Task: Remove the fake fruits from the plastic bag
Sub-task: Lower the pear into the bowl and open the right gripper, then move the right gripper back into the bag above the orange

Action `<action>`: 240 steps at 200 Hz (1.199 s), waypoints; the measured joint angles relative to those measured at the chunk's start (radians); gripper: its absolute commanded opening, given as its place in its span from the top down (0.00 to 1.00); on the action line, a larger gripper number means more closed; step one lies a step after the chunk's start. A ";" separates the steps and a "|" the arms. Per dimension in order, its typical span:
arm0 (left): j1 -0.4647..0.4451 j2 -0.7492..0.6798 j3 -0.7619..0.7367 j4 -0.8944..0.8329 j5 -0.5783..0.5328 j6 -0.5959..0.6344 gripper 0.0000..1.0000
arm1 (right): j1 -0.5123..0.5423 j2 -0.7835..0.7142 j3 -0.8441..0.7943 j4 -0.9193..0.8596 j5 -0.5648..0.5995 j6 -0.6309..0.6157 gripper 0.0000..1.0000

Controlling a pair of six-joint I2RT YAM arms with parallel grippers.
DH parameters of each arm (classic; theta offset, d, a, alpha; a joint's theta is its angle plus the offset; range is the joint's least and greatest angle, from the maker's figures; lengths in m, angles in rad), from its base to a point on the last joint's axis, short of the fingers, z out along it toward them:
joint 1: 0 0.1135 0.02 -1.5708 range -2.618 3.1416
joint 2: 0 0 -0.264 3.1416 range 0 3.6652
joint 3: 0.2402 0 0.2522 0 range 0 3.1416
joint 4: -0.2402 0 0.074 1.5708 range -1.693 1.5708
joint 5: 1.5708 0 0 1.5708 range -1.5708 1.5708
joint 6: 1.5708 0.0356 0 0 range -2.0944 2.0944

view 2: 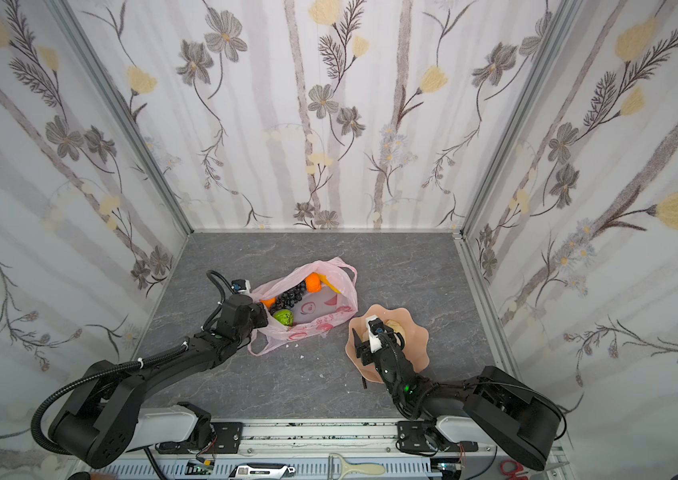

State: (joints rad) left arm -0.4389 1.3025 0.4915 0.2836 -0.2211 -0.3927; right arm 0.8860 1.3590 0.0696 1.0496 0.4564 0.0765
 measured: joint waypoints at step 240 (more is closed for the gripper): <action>-0.007 -0.019 0.000 0.001 0.023 0.000 0.90 | -0.024 0.662 1.146 -0.937 -0.211 0.346 0.29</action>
State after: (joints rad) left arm -0.4461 1.2839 0.4919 0.2844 -0.1986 -0.3923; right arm 0.8616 2.0209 1.2152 0.1131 0.2455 0.4221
